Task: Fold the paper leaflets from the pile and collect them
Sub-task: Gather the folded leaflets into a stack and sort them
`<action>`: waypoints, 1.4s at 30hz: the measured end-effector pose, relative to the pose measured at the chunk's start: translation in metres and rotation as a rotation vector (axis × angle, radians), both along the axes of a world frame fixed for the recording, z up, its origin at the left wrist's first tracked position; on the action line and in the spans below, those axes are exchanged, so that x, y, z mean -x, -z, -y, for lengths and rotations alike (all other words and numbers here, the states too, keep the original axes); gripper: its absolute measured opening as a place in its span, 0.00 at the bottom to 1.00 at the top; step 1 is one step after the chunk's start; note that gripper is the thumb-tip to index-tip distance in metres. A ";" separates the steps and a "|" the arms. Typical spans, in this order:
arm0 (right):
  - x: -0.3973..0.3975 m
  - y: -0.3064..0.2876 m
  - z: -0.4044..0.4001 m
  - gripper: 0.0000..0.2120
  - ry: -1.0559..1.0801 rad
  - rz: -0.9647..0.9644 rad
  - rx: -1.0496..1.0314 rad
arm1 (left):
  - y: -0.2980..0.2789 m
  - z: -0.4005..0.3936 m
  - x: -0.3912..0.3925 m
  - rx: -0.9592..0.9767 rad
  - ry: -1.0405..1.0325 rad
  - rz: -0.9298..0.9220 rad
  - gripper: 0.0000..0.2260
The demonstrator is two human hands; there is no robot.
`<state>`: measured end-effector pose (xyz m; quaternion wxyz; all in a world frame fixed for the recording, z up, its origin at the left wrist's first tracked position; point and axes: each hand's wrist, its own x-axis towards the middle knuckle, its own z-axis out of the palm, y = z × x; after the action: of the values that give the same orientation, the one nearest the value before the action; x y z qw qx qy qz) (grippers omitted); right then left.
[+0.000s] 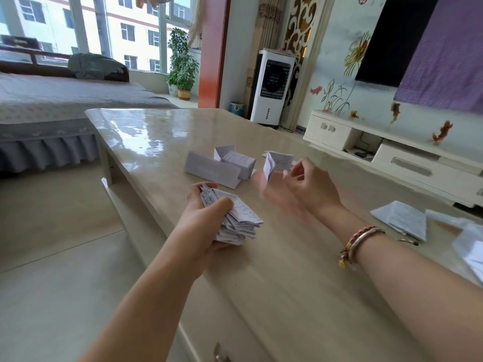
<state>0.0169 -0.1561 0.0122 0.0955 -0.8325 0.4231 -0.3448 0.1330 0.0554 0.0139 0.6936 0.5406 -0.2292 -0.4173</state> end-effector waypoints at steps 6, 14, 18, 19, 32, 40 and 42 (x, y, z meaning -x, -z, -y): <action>-0.037 0.009 0.008 0.37 0.081 -0.103 -0.167 | -0.005 0.013 -0.001 0.021 -0.039 0.017 0.15; -0.051 0.012 0.017 0.04 0.055 0.224 -0.047 | 0.003 0.023 -0.008 -0.033 -0.035 0.055 0.14; -0.017 -0.017 -0.031 0.07 -0.157 0.400 -0.091 | 0.001 0.028 0.000 -0.042 -0.003 0.076 0.14; -0.005 -0.025 -0.046 0.07 -0.224 0.411 -0.111 | 0.000 0.029 0.005 -0.044 0.012 0.074 0.14; 0.053 -0.038 -0.082 0.04 -0.476 0.708 -0.826 | -0.007 0.019 0.050 0.018 0.198 0.035 0.11; 0.032 -0.024 -0.091 0.04 -0.563 0.530 -0.858 | -0.007 0.015 0.038 0.066 0.168 0.043 0.07; 0.030 -0.025 -0.093 0.04 -0.568 0.479 -0.806 | -0.006 0.015 0.035 0.070 0.141 0.049 0.07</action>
<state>-0.0130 -0.0627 0.0371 0.5900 -0.7096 0.2466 -0.2958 0.0978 0.0406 0.0198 0.6753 0.5085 -0.2980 -0.4432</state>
